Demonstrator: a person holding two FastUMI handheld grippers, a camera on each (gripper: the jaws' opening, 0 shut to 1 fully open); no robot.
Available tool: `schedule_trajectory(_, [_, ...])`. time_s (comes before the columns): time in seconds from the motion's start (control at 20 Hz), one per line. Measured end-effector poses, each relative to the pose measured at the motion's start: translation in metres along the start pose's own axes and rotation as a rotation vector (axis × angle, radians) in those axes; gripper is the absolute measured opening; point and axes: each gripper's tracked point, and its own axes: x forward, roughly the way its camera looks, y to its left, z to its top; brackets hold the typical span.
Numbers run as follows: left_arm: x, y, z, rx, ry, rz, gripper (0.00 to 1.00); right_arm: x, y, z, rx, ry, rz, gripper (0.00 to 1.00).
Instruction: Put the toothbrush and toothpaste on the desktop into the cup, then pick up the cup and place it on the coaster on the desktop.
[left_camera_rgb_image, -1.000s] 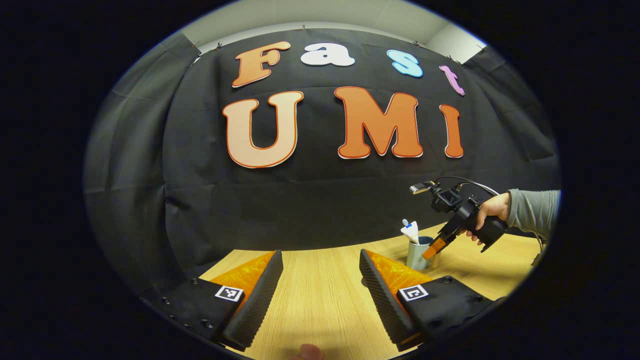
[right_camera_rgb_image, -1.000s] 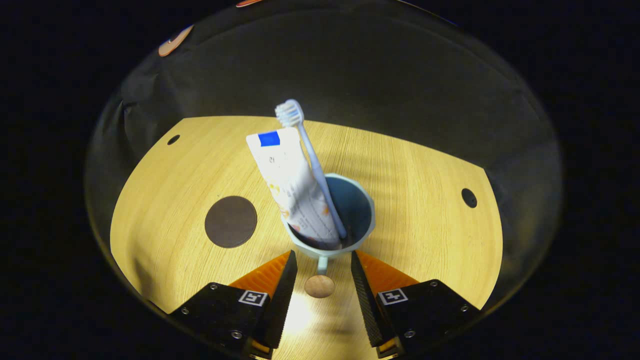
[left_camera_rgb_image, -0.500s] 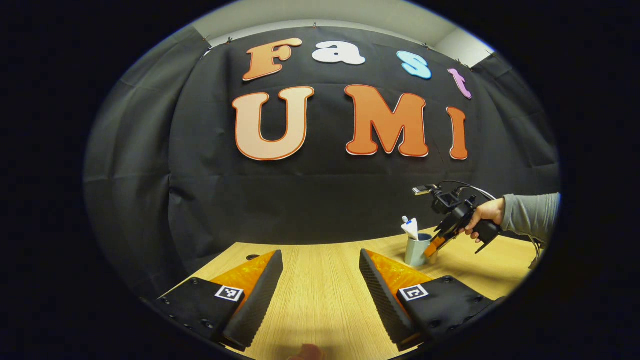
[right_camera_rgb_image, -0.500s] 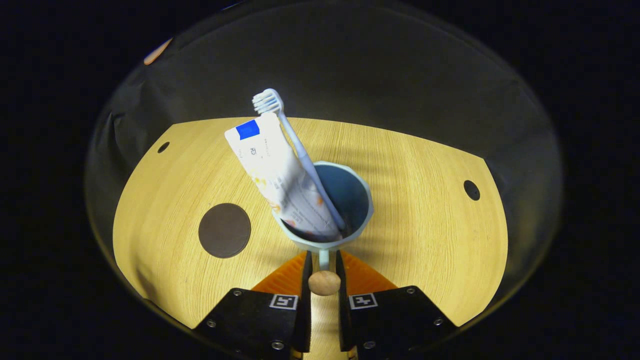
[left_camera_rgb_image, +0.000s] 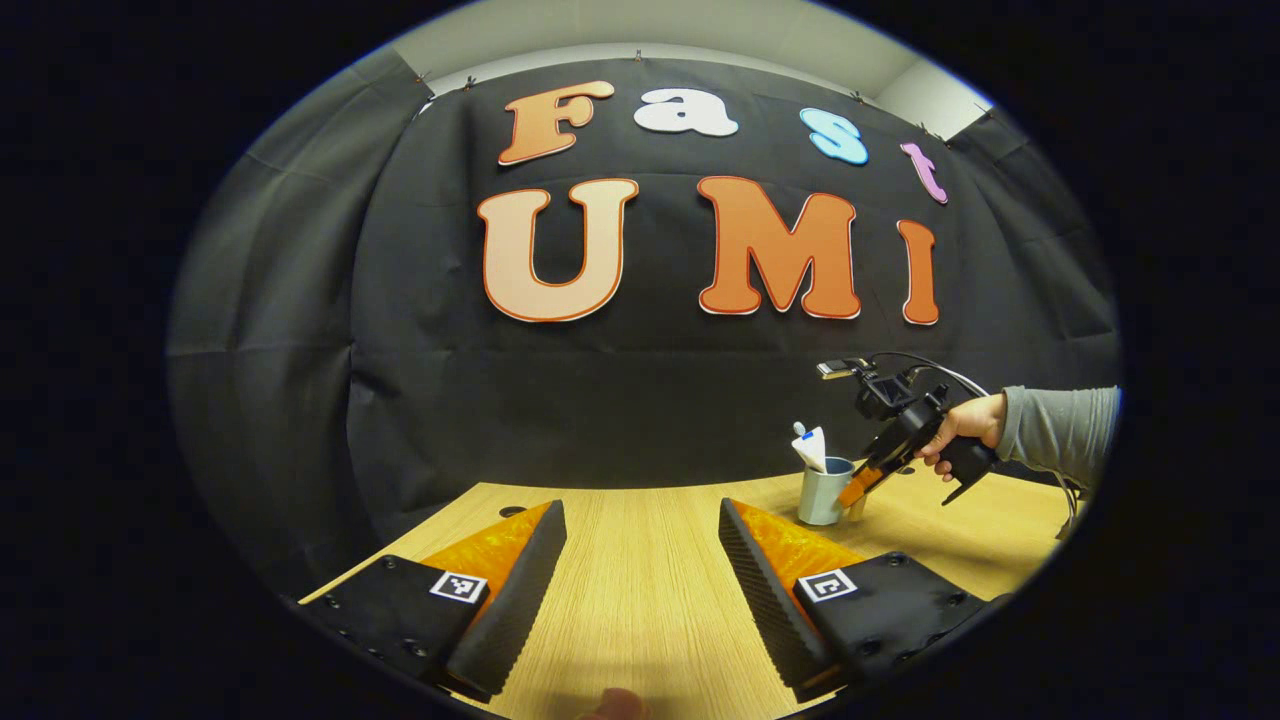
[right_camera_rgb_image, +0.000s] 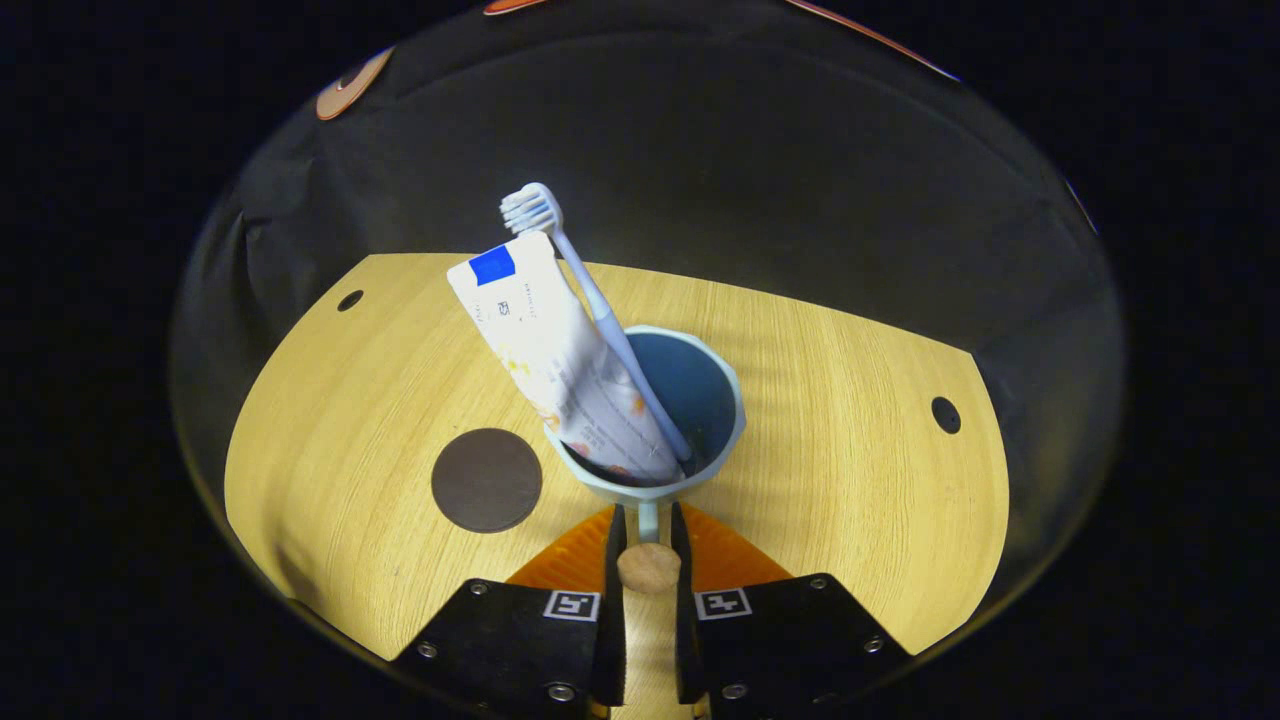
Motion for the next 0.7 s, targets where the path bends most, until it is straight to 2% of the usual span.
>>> schedule_trajectory(0.3, [-0.009, -0.002, -0.002, -0.007, -0.004, 0.011, 0.97, 0.002, 0.004, 0.008, -0.065, -0.037, 0.066, 0.2])
schedule_trajectory(0.7, [-0.016, -0.005, -0.014, -0.037, 0.027, 0.011, 0.97, 0.008, 0.002, 0.008, -0.134, -0.021, 0.12, 0.2])
